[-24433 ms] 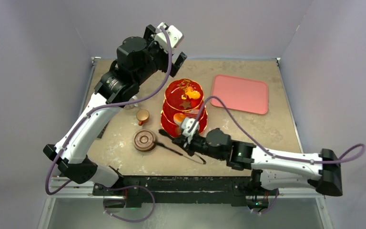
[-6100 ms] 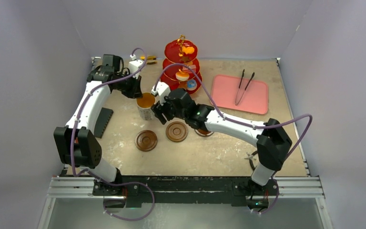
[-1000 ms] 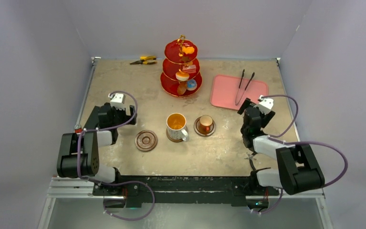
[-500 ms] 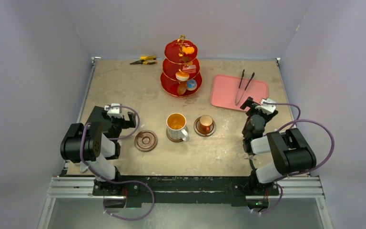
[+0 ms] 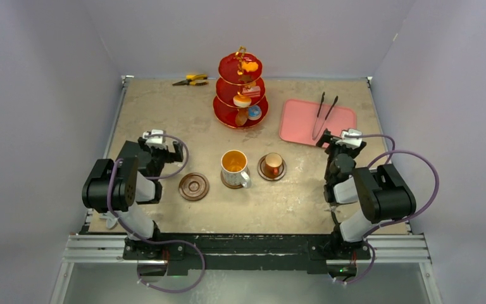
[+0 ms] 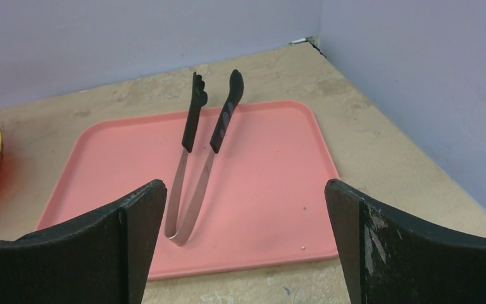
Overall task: Serve the afternoon tea
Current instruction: Reset both arms
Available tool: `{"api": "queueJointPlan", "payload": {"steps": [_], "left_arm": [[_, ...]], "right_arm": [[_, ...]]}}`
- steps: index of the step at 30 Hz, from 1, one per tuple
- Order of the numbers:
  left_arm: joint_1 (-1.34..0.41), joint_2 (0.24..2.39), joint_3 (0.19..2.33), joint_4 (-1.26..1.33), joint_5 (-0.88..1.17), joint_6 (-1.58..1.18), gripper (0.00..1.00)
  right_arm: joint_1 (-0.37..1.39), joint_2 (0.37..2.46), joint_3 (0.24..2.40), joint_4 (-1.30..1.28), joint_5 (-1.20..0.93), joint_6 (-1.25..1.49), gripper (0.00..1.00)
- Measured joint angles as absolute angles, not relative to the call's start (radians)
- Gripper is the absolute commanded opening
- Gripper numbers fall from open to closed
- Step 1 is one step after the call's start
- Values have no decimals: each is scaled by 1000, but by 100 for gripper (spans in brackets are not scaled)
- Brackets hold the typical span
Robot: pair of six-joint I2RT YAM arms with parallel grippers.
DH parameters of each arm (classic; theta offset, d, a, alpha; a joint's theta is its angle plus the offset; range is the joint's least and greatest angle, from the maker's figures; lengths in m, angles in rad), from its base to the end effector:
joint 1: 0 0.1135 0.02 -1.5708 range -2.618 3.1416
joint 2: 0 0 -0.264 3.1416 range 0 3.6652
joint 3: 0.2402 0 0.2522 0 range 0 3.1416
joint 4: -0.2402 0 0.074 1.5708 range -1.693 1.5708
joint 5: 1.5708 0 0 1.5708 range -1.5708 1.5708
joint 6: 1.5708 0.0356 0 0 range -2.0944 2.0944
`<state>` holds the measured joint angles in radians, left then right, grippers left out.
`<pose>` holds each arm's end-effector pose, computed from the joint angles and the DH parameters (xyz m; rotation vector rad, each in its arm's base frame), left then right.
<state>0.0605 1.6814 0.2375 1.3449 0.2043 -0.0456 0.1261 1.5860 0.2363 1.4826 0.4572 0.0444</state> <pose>0.2480 0.0078 0.1297 0.0660 1.6689 -0.1593 0.2413 0.0148 0.1657 0.3159 1.4196 -0.1891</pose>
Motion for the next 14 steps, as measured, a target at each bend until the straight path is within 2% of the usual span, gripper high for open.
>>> {"api": "queueJointPlan", "payload": {"steps": [14], "left_arm": [[28,1681,244,1274,157,-27,99]], "right_arm": [[126,1586,236,1490,449,44,99]]}}
